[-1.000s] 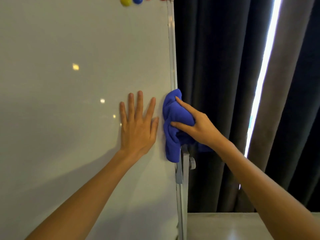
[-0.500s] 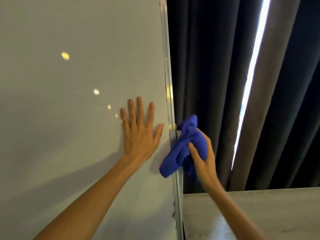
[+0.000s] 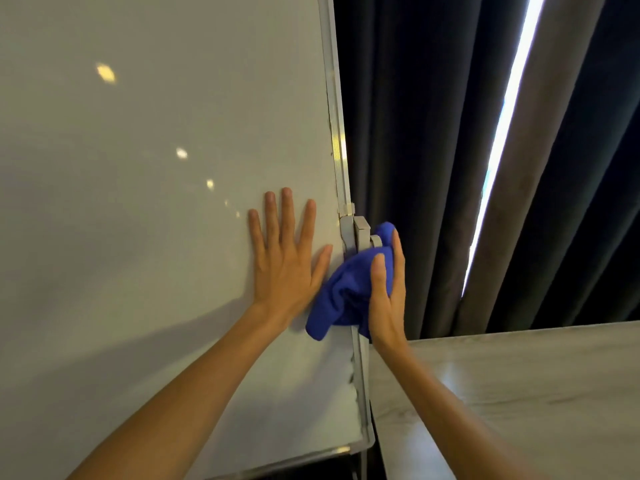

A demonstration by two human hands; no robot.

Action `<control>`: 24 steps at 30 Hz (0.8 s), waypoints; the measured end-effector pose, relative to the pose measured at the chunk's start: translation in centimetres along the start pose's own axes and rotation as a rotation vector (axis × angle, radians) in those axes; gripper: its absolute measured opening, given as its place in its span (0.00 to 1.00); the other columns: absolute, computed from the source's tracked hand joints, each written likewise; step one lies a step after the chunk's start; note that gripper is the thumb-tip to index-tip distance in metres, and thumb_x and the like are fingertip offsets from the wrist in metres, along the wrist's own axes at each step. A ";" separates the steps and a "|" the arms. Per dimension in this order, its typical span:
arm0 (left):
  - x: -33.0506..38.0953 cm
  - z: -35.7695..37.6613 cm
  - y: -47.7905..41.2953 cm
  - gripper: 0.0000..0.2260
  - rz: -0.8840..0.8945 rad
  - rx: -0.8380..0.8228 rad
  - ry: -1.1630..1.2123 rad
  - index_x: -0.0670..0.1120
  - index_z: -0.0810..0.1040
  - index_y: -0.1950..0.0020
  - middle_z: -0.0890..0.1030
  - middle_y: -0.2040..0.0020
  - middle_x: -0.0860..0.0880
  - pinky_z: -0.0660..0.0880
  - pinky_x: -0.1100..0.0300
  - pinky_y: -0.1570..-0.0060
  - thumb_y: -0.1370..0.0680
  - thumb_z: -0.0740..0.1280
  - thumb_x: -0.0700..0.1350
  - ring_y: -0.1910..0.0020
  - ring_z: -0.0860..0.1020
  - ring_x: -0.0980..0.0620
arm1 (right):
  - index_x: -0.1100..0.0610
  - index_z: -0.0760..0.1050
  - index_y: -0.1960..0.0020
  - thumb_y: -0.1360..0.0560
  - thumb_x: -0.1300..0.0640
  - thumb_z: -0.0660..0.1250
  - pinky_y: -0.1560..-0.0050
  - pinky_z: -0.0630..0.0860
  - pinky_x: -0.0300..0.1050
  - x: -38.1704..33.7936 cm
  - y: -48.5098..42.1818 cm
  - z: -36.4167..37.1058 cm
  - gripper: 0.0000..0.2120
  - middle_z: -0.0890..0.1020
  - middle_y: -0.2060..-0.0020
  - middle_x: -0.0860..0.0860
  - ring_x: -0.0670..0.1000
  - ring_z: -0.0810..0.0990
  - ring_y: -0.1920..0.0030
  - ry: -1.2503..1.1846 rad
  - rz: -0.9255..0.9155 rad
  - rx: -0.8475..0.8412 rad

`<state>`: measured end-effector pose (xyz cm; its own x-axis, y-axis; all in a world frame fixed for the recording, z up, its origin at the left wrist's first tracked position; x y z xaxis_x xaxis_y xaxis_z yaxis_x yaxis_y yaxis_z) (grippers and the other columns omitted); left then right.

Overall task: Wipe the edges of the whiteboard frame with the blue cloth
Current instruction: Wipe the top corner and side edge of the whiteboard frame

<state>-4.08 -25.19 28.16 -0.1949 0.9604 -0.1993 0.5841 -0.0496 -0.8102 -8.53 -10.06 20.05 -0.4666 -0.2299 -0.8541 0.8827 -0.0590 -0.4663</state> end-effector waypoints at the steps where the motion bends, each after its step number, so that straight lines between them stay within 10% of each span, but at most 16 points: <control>1: 0.1 0.1 0.4 0.34 0.010 -0.003 0.004 0.44 0.47 0.17 0.48 0.18 0.35 0.45 0.35 0.23 0.17 0.43 0.64 0.20 0.46 0.33 | 0.39 0.56 0.23 0.26 0.32 0.59 0.35 0.72 0.45 0.1 0.1 0.2 0.34 0.72 0.31 0.42 0.47 0.76 0.36 0.010 -0.006 -0.003; 6: 0.1 0.4 2.2 0.33 0.048 -0.004 0.012 0.44 0.48 0.17 0.49 0.19 0.35 0.47 0.35 0.23 0.16 0.46 0.63 0.20 0.48 0.33 | 0.44 0.58 0.24 0.26 0.36 0.64 0.43 0.73 0.32 2.8 1.5 0.1 0.34 0.75 0.42 0.29 0.39 0.77 0.41 0.103 0.037 -0.012; 15: 0.4 1.0 4.3 0.34 0.098 -0.016 -0.018 0.44 0.48 0.17 0.49 0.18 0.36 0.46 0.36 0.23 0.17 0.46 0.63 0.20 0.46 0.34 | 0.52 0.69 0.33 0.23 0.34 0.54 0.36 0.74 0.57 8.0 4.8 -2.0 0.27 0.80 0.49 0.48 0.46 0.80 0.49 0.054 0.305 0.041; 20: 0.8 1.5 4.8 0.35 0.113 -0.031 -0.011 0.44 0.46 0.17 0.48 0.19 0.35 0.46 0.36 0.23 0.17 0.45 0.65 0.20 0.44 0.33 | 0.44 0.56 0.23 0.21 0.36 0.53 0.43 0.74 0.33 2.4 1.8 -0.3 0.29 0.77 0.41 0.32 0.39 0.78 0.42 0.054 0.103 0.075; 24: 0.7 1.6 4.8 0.35 0.107 -0.043 -0.019 0.44 0.45 0.17 0.47 0.19 0.35 0.48 0.35 0.23 0.17 0.44 0.65 0.21 0.44 0.33 | 0.41 0.57 0.24 0.22 0.37 0.56 0.41 0.74 0.38 2.1 1.5 0.3 0.28 0.77 0.45 0.29 0.38 0.78 0.43 0.077 0.095 0.065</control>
<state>-2.70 -25.15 23.27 -0.1442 0.9447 -0.2946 0.6359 -0.1396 -0.7590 -8.14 -10.91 17.65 -0.3811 -0.1622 -0.9102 0.9239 -0.1039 -0.3683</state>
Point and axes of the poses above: each hand's wrist, its own y-axis away from the middle knuckle, its own z-axis out of the palm, x = y × z, the point moved 9 cm from there along -y, towards the middle knuckle
